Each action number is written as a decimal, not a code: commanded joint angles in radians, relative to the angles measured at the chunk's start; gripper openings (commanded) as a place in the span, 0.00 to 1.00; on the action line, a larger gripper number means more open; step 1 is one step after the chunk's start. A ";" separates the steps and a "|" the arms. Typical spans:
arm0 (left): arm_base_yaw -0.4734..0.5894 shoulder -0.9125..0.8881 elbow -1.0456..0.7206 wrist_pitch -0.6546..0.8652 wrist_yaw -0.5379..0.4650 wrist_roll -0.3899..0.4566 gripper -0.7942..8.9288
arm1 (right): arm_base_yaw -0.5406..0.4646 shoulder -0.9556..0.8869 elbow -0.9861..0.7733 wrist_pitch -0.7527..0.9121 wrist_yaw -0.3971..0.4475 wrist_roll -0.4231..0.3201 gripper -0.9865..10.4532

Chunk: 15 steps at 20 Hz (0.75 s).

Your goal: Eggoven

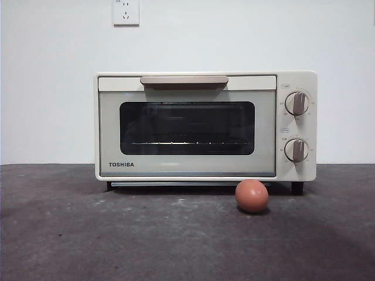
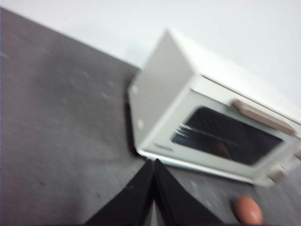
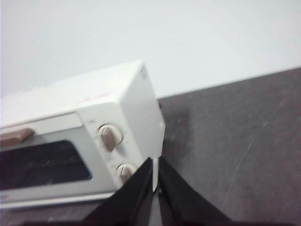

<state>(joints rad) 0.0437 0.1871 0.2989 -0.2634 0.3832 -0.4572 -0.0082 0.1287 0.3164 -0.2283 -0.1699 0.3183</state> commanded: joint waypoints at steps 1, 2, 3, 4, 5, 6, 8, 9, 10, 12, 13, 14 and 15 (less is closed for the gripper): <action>0.002 0.079 0.088 -0.039 0.063 0.062 0.09 | -0.001 0.072 0.099 -0.075 -0.053 -0.027 0.09; 0.002 0.106 0.116 -0.063 0.080 0.084 0.09 | 0.000 0.097 0.130 -0.108 -0.073 -0.042 0.09; 0.002 0.131 0.143 -0.087 0.097 0.107 0.09 | 0.000 0.123 0.160 -0.142 -0.096 -0.058 0.09; 0.002 0.166 0.180 -0.120 0.116 0.139 0.09 | 0.000 0.159 0.201 -0.192 -0.131 -0.081 0.09; 0.002 0.191 0.207 -0.146 0.126 0.163 0.09 | 0.000 0.185 0.230 -0.231 -0.160 -0.095 0.09; 0.001 0.219 0.238 -0.176 0.143 0.185 0.09 | 0.000 0.219 0.265 -0.282 -0.194 -0.104 0.09; -0.004 0.266 0.287 -0.221 0.172 0.215 0.09 | 0.001 0.278 0.324 -0.378 -0.246 -0.122 0.09; -0.010 0.288 0.310 -0.242 0.187 0.227 0.09 | 0.005 0.309 0.354 -0.427 -0.266 -0.135 0.09; -0.017 0.306 0.328 -0.263 0.201 0.240 0.09 | 0.010 0.332 0.376 -0.463 -0.279 -0.155 0.09; -0.036 0.343 0.366 -0.319 0.228 0.271 0.09 | 0.029 0.380 0.422 -0.540 -0.305 -0.191 0.09; -0.047 0.357 0.381 -0.346 0.232 0.283 0.09 | 0.040 0.398 0.441 -0.568 -0.310 -0.203 0.09; -0.060 0.372 0.396 -0.377 0.237 0.304 0.09 | 0.054 0.417 0.459 -0.597 -0.309 -0.215 0.09; -0.073 0.387 0.410 -0.406 0.241 0.321 0.09 | 0.069 0.433 0.475 -0.624 -0.309 -0.231 0.09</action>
<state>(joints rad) -0.0223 0.5632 0.6865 -0.6563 0.6136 -0.1940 0.0502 0.5507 0.7654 -0.8398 -0.4728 0.1387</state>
